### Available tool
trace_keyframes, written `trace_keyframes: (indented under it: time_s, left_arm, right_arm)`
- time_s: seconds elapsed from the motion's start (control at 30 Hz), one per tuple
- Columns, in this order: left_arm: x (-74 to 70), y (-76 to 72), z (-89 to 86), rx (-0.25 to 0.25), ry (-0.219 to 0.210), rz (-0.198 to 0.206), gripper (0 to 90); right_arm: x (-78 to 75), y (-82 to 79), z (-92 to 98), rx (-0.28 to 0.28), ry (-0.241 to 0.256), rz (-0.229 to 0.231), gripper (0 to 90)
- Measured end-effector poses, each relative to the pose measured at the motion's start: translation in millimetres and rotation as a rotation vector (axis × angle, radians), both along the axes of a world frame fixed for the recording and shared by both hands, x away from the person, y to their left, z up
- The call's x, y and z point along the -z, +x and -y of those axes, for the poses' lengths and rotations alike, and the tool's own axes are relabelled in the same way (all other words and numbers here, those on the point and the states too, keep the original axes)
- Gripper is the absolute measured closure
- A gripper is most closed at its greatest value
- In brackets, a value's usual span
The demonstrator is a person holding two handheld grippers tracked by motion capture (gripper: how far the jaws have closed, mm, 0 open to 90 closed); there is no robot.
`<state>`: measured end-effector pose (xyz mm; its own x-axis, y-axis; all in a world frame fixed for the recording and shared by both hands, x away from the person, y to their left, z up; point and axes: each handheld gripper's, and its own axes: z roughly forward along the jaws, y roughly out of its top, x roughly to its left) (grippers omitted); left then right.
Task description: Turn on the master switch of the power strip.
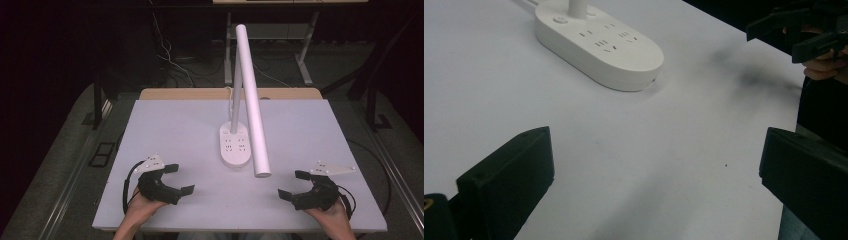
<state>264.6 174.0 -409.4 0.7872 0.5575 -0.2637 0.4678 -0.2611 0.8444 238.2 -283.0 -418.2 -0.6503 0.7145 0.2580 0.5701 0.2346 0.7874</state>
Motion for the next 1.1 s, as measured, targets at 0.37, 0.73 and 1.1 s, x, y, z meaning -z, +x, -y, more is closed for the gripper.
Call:
trace_keyframes:
  time_s: [0.37, 0.73, 1.1]
  left_arm:
    - [-7.4, 8.0, 4.7, 0.024, 0.012, -0.022, 1.7]
    - [-15.6, 18.5, 7.2, 0.032, 0.026, -0.027, 1.8]
    - [-24.7, 31.4, 11.0, 0.042, 0.039, -0.035, 2.0]
  right_arm:
    - [0.6, -1.2, -0.8, 0.001, -0.009, 0.002, 0.2]
    - [0.6, -1.2, -0.4, 0.003, -0.012, 0.007, 0.2]
    - [0.0, -1.8, -1.1, 0.005, -0.018, 0.007, 0.2]
